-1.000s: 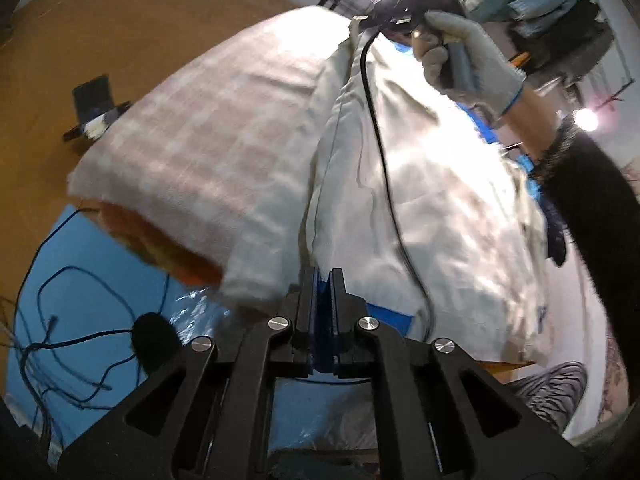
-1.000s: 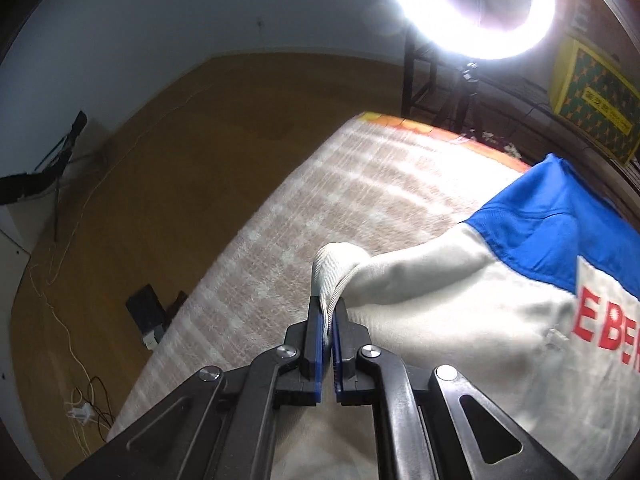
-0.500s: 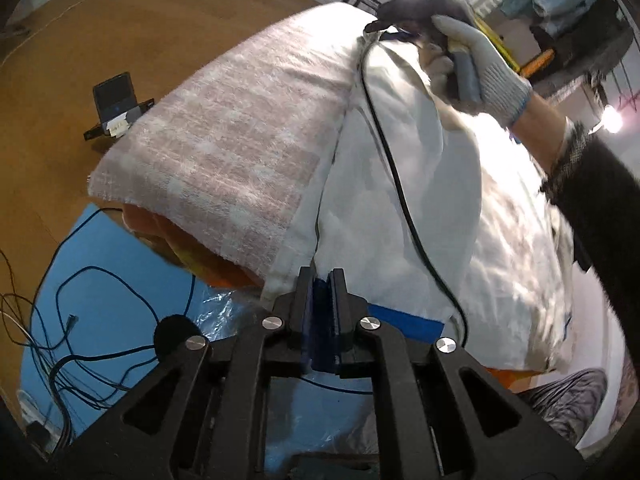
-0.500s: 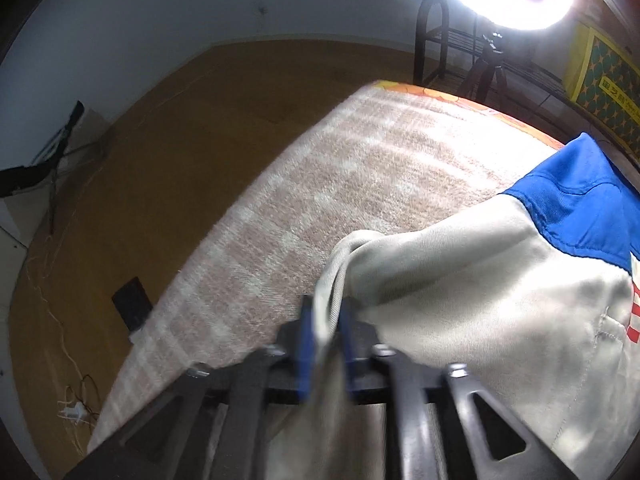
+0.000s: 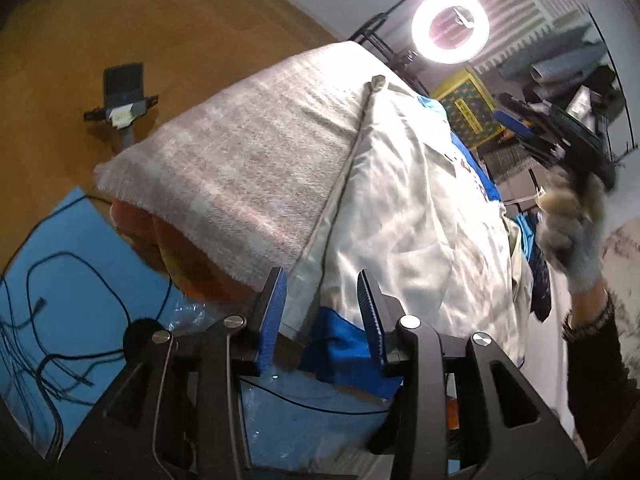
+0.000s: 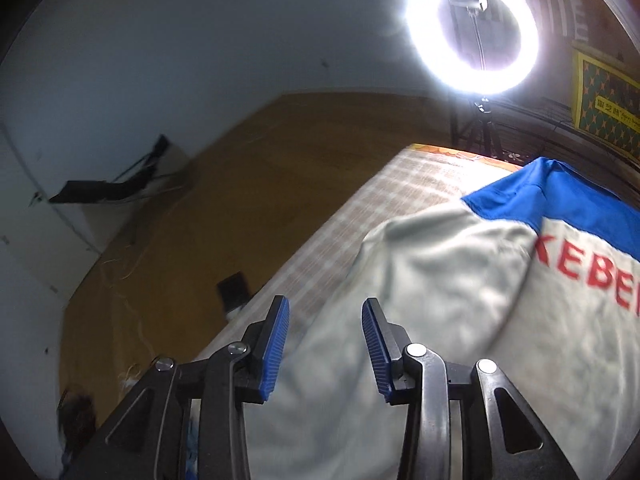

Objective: Fold large clothes

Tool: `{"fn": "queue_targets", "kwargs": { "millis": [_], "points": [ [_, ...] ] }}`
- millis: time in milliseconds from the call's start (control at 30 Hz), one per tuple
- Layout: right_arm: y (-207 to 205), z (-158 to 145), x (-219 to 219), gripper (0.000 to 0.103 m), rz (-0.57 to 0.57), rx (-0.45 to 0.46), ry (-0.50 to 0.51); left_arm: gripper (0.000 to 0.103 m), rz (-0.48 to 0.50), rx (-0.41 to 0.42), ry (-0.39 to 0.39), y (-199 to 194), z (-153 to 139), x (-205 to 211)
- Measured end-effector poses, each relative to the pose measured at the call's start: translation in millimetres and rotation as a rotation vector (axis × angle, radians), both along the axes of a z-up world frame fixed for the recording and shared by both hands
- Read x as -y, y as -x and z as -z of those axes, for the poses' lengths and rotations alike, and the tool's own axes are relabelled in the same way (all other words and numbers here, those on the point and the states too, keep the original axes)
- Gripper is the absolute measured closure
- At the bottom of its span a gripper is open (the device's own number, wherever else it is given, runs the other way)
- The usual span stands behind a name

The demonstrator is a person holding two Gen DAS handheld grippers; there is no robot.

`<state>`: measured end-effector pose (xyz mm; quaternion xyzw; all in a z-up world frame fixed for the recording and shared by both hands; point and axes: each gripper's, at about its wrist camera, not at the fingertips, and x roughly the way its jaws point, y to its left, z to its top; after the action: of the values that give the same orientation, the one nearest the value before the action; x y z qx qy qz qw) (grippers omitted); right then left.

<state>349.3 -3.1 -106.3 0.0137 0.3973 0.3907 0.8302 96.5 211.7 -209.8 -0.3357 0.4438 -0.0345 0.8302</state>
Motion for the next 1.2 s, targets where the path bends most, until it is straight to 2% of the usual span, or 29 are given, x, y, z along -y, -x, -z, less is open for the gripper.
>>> {"fn": "queue_targets", "kwargs": {
  "millis": [67, 200, 267, 333, 467, 500, 733, 833, 900, 1133, 1200],
  "points": [
    [26.5, -4.1, 17.4, 0.063, -0.013, 0.024, 0.001, 0.064, 0.027, -0.006, -0.016, -3.8, -0.8, 8.1],
    [69.7, 1.3, 41.8, 0.064, 0.0, 0.067, 0.031, 0.06, 0.059, -0.023, 0.0, -12.9, 1.9, 18.5],
    [87.1, 9.5, 46.5, 0.067, -0.002, 0.11, 0.074, 0.051, 0.063, -0.023, -0.017, -16.3, 2.5, 23.6],
    [98.2, 24.7, 43.6, 0.07, -0.013, 0.115, 0.097, 0.05, 0.077, -0.036, -0.076, -21.0, 4.6, 29.4],
    [104.8, 61.8, 33.5, 0.074, -0.02, 0.058, 0.122, 0.05, 0.11, -0.077, -0.256, -29.6, 16.0, 37.8],
    [106.4, 72.6, 28.8, 0.076, -0.024, 0.043, 0.13, 0.05, 0.109, -0.087, -0.266, -31.1, 20.8, 35.4],
    [129.9, 129.8, -1.4, 0.08, -0.082, 0.027, 0.233, 0.049, 0.049, -0.085, -0.057, -29.1, 37.9, 4.3],
    [144.8, 149.3, -7.3, 0.08, -0.094, 0.071, 0.324, 0.05, 0.037, -0.082, 0.035, -28.2, 42.7, -3.8],
    [151.5, 148.8, -9.6, 0.079, -0.102, 0.115, 0.351, 0.049, 0.037, -0.088, 0.077, -28.5, 46.3, -5.8],
    [163.6, 124.7, 12.7, 0.077, -0.132, 0.008, 0.158, 0.049, 0.03, -0.109, 0.218, -22.8, 60.9, -13.3],
    [169.7, 124.0, 12.6, 0.077, -0.147, -0.009, 0.142, 0.049, 0.015, -0.12, 0.27, -22.3, 66.7, -14.3]
  ]
}}
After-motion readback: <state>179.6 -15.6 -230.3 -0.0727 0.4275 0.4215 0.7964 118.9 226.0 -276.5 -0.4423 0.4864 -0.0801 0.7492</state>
